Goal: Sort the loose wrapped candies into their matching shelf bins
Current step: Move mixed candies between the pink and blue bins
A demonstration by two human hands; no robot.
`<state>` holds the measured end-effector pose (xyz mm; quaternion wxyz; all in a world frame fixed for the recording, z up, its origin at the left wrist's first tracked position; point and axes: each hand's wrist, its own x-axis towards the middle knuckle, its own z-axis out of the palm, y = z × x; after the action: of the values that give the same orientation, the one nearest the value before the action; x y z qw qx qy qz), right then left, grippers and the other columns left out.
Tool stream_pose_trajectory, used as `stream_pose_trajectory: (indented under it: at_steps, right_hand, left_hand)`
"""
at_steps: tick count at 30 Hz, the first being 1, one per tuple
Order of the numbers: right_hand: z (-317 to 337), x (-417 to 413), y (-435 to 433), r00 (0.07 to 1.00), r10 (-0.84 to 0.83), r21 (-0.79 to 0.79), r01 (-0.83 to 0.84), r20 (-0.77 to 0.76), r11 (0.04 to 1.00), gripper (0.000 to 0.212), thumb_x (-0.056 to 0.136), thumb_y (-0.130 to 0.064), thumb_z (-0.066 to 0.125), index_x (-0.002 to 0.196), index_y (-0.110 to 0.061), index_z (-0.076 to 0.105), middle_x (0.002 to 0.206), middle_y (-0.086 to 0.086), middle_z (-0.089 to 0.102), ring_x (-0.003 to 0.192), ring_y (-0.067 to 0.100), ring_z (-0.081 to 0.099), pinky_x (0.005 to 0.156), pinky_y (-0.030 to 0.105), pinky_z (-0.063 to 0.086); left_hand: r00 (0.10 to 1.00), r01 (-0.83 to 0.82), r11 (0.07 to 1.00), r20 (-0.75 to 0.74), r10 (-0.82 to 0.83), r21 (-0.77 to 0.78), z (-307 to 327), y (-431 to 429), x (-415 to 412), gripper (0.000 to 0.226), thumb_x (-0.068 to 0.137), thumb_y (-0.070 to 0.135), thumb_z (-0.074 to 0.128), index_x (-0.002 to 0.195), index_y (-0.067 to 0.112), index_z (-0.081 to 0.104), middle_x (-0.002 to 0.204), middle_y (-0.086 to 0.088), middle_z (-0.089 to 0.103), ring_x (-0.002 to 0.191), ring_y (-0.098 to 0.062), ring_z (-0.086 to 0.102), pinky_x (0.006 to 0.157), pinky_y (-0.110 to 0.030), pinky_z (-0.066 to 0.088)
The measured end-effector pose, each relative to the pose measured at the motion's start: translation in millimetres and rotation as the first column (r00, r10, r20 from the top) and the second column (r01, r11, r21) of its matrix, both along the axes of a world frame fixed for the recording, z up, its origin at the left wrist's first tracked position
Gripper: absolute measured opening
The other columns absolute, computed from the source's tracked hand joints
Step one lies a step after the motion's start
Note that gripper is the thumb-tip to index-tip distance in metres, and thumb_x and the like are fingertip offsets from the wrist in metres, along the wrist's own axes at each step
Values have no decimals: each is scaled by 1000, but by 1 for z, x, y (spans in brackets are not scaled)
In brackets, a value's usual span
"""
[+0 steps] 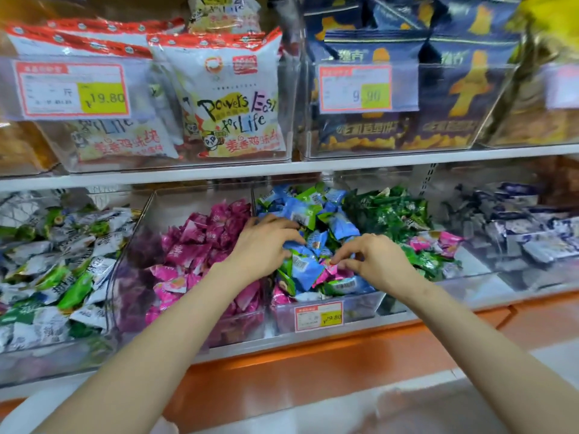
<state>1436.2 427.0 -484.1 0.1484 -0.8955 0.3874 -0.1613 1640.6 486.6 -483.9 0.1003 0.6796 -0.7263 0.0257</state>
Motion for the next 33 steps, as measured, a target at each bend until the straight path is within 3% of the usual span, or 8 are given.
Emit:
stream_pose_trajectory:
  at_steps: [5,9,13,15,18,21,27,33]
  right_hand:
    - [9,-1,0,972,-77,-94,100,222,991,10,84,-22,67,80,-31,68,76,-13,59,65,4,48,60,25,39]
    - [14,1,3,881,-109,105,68,460,992,10,84,-18,68,76,-23,67,64,-10,60,57,7,48,57,31,43]
    - [12,5,5,872,-106,152,36,478,988,13,84,-15,68,81,-27,64,64,-11,59,53,2,45,57,22,39]
    - [11,2,2,891,-114,173,41,439,984,18,84,-12,67,88,-28,60,67,-11,65,55,0,51,58,21,43]
    - [12,-5,1,998,-56,44,57,-25,997,18,83,-21,70,96,-32,64,69,-24,52,73,0,51,55,11,32]
    - [13,-6,6,936,-36,-78,9,-350,997,34,84,-38,66,117,-41,59,87,-10,41,99,13,53,67,21,29]
    - [7,-3,-4,968,34,17,-31,-249,999,33,81,-23,71,111,-33,63,100,-10,61,95,9,55,69,21,34]
    - [6,-7,-6,998,-36,72,33,47,997,40,78,4,61,75,-35,54,67,-13,64,73,11,66,69,31,52]
  left_hand:
    - [960,109,971,-230,-158,-214,-1,11,-5,31,87,30,47,111,24,67,131,6,55,126,-18,43,104,-41,32]
    - [942,105,981,-301,-151,-164,6,19,-29,57,81,63,50,124,26,55,120,11,56,116,-8,44,97,-28,28]
    - [928,-22,971,-366,-69,-239,4,16,-39,40,83,43,64,118,22,59,97,9,57,102,-14,51,84,-23,29]
    - [914,-48,961,-400,-69,-273,1,13,-34,34,82,33,68,113,19,63,92,10,56,98,-14,53,80,-23,32]
    - [896,-85,958,-442,-46,-272,-1,12,-27,35,81,27,71,114,17,64,89,10,48,89,-12,49,70,-18,28]
    - [878,-91,965,-477,-40,-247,-1,13,-24,39,83,26,69,120,22,59,109,7,59,103,-11,53,76,-16,31]
    - [809,-39,980,-581,-85,-198,3,18,-20,37,84,24,67,120,24,58,123,5,59,114,-11,52,91,-22,37]
    - [812,-15,984,-576,-93,-179,6,22,-15,39,88,20,62,126,15,54,120,2,57,108,-8,50,80,-5,28]
